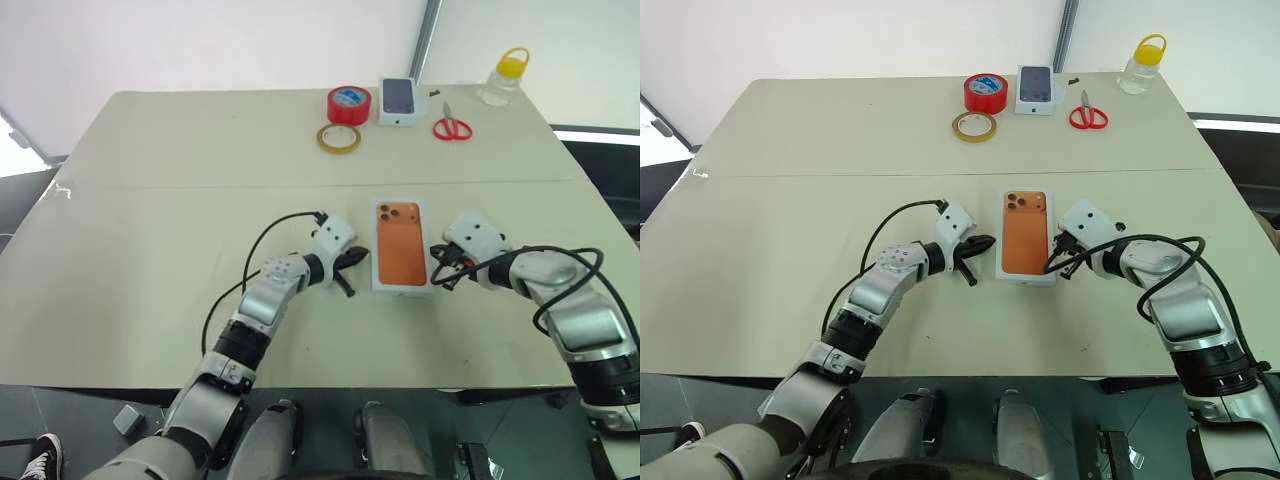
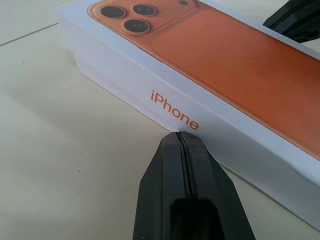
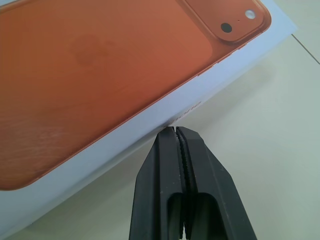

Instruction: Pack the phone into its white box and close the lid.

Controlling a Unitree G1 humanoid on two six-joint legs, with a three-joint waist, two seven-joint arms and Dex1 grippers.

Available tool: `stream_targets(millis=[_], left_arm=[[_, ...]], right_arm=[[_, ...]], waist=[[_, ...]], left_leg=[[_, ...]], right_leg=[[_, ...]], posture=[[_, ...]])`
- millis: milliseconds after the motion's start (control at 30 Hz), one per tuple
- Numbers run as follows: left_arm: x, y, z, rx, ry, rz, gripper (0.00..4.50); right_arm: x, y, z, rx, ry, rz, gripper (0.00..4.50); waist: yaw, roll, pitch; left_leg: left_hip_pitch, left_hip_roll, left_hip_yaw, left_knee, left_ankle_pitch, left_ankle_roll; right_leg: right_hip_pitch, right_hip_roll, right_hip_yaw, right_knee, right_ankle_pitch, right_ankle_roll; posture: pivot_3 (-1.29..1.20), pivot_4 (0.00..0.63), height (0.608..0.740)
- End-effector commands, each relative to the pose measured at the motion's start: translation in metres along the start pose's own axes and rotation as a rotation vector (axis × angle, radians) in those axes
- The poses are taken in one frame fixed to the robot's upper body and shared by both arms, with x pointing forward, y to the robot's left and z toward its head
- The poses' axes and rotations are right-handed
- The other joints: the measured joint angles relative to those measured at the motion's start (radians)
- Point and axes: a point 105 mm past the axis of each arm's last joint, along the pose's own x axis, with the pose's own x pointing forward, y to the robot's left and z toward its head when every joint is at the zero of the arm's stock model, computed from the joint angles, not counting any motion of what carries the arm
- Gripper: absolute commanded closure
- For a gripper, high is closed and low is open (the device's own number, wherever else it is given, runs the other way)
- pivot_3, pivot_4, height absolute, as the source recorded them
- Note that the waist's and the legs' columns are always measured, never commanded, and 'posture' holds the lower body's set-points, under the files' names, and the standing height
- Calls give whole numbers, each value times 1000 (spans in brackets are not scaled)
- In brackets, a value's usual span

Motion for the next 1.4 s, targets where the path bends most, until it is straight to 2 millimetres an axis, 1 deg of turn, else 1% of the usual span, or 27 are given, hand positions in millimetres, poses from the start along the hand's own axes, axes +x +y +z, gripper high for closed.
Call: stream_targets(millis=[33, 100, 233, 367, 467, 567, 633, 767, 800, 867, 900, 967, 1000, 1067, 1100, 1133, 1233, 1300, 1400], left_arm=[[4, -4, 16, 17, -51, -17, 4500], [6, -4, 18, 14, -56, -13, 4500], [7, -3, 20, 3, -65, -3, 4500], [5, 0, 20, 13, -65, 6, 4500], [4, 3, 18, 17, -58, 17, 4500], [3, 5, 18, 17, -59, 27, 4500], [3, 6, 17, 19, -52, 40, 4500], [2, 11, 17, 28, -55, 65, 4500], [1, 14, 18, 31, -61, 78, 4500], [-2, 20, 27, 31, -89, 102, 4500], [-2, 22, 31, 26, -100, 108, 4500], [-2, 26, 44, 9, -143, 122, 4500], [-2, 27, 52, -6, -168, 121, 4500], [3, 27, 70, -17, -212, 112, 4500], [7, 27, 76, -18, -222, 106, 4500], [10, 27, 79, -17, -221, 104, 4500], [22, 24, 71, 9, -182, 97, 4500], [29, 24, 58, 14, -116, 102, 4500], [38, 14, 30, 127, 6, 69, 4500]], right_arm=[[1, -11, 8, -22, -26, -54, 4441], [3, -15, 12, -28, -36, -74, 4441], [6, -16, 19, -19, -60, -78, 4441], [8, -16, 20, -21, -64, -86, 4441], [10, -19, 17, -26, -49, -106, 4441], [10, -28, 5, -38, 15, -152, 4441], [10, -36, 3, -41, 27, -184, 4441], [8, -45, 10, -29, -3, -227, 4441], [6, -52, 14, -39, -19, -263, 4441], [1, -65, 21, -19, -56, -322, 4441], [-1, -68, 24, -13, -68, -337, 4441], [-5, -75, 35, 0, -131, -364, 4441], [-6, -74, 40, 44, -164, -351, 4441], [-3, -69, 48, 70, -207, -310, 4441], [0, -64, 50, 67, -216, -284, 4441], [3, -60, 52, 58, -219, -270, 4441], [13, -44, 50, 42, -205, -212, 4441], [20, -30, 46, 15, -178, -167, 4441], [30, -14, 27, -38, -77, -126, 4441]], waist=[[0, 0, 0], [1, 0, 0], [1, 0, 0], [-1, 0, 0], [-1, 0, 0], [-1, 0, 0], [0, 0, 0], [-3, 0, 0], [-3, 0, 0], [-2, 0, 0], [-1, 0, 0], [-1, 0, 0], [0, 0, 0], [0, 0, 0], [0, 0, 0], [0, 0, 0], [0, 0, 0], [-3, 0, 0], [-6, 0, 0]], left_leg=[[0, 0, 0, 0, 0, 0], [0, 0, 0, 0, 0, 0], [0, 0, 0, 0, 1, -2], [0, 0, 0, 0, 1, -2], [0, 0, 0, 0, 1, -2], [0, 0, 0, 0, 1, -2], [0, 0, 0, 0, 1, -2], [0, 0, 0, 0, 1, -2], [0, 0, 0, 0, 1, -2], [0, 0, 0, 0, 1, -2], [0, 0, 0, 0, 1, -2], [0, 0, 0, 0, 1, -2], [0, 0, 0, 0, 1, -3], [0, 0, 0, 0, 1, -3], [0, 0, 0, 0, 1, -3], [0, 0, 0, 0, 1, -3], [0, 0, 1, 0, 1, -3], [0, 0, 1, 0, 1, -3], [0, 0, 1, 0, 2, -3]], right_leg=[[0, 0, 0, 0, 0, 0], [0, 0, 0, 0, 0, 0], [0, 0, 0, 0, 0, 0], [0, 0, 0, 0, 0, 0], [0, 0, 0, 0, 0, 0], [0, 0, 0, 0, 0, 0], [0, 0, 0, 0, 0, 0], [0, 0, 0, 0, 0, 0], [0, 0, 0, 1, 0, 0], [-1, 0, 0, 1, 0, 0], [-1, 0, 0, 1, 0, 0], [-1, 0, 0, 1, 0, 0], [-1, 0, 0, 1, 0, 0], [-1, 0, 0, 1, 0, 0], [0, 0, 0, 1, 0, 0], [0, 0, 0, 0, 0, 0], [0, 0, 0, 0, 0, 0], [0, 0, 0, 0, 0, 0], [-1, 1, 0, 1, 0, 0]], posture=[[0, 150, 740], [0, 150, 740], [0, 150, 740], [0, 150, 740], [0, 150, 740], [0, 150, 740], [0, 150, 740], [0, 150, 740], [0, 150, 740], [0, 150, 740], [0, 150, 740], [0, 150, 740], [0, 150, 740], [0, 150, 740], [0, 150, 740], [0, 150, 740], [0, 150, 740], [0, 150, 740], [0, 150, 740]])
